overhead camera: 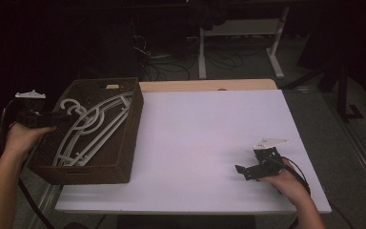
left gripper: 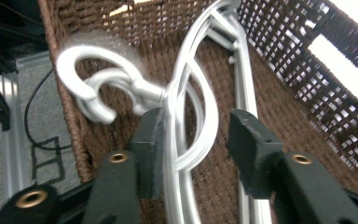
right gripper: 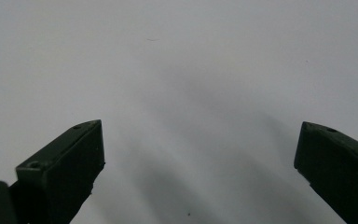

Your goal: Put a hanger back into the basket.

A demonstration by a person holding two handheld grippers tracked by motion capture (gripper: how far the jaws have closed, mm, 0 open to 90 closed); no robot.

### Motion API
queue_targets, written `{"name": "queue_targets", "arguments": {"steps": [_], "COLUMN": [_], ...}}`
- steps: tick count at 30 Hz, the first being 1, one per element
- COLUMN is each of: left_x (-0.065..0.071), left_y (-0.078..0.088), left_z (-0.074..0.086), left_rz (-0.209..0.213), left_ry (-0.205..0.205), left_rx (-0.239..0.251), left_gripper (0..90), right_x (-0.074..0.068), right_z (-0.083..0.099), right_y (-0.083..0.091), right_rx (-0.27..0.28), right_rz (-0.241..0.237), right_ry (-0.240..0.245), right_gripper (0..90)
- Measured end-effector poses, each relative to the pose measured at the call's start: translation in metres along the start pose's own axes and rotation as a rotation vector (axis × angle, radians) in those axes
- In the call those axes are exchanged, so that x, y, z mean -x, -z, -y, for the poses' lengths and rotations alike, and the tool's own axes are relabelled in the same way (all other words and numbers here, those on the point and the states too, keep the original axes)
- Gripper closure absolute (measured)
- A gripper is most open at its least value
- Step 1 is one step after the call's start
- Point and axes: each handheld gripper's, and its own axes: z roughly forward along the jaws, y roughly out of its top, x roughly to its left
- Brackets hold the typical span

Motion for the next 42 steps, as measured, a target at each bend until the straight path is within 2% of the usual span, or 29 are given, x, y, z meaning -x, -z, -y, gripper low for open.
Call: {"name": "queue_targets", "arguments": {"steps": [4, 8, 13, 19, 21, 29, 36, 40, 42], "left_x": [0.009, 0.024, 0.051, 0.091, 0.106, 0.147, 0.17, 0.177, 0.177], "left_y": [0.002, 0.001, -0.002, -0.008, -0.011, -0.023, -0.037, -0.041, -0.04], "left_z": [-0.003, -0.004, -0.008, -0.01, -0.01, -0.002, 0.003, 0.003, 0.003], "left_rz": [0.042, 0.124, 0.202, 0.287, 0.318, 0.436, 0.487, 0.488, 0.498], "left_ry": [0.004, 0.001, -0.035, -0.1, -0.122, -0.18, -0.205, -0.22, -0.213], "left_rx": [0.036, 0.076, 0.11, 0.139, 0.145, 0.155, 0.14, 0.122, 0.135], "left_gripper": [48.5, 45.0, 37.9, 28.3, 25.4, 15.1, 7.1, 0.9, 0.0], "right_x": [0.0, 0.0, -0.001, -0.004, -0.006, -0.013, -0.019, -0.019, -0.018], "right_z": [-0.001, -0.001, -0.003, -0.011, -0.015, -0.035, -0.052, -0.059, -0.061], "right_y": [0.0, 0.001, 0.003, 0.011, 0.014, 0.03, 0.044, 0.05, 0.051], "right_rx": [0.003, 0.005, 0.016, 0.03, 0.04, 0.074, 0.099, 0.113, 0.119], "right_rz": [0.0, -0.001, -0.003, -0.02, -0.028, -0.067, -0.083, -0.08, -0.081], "right_ry": [0.003, 0.004, 0.004, 0.023, 0.032, 0.064, 0.09, 0.099, 0.096], "right_gripper": [1.4, 1.4, 1.4, 1.4, 1.4, 1.4, 1.4, 1.4, 1.4]}}
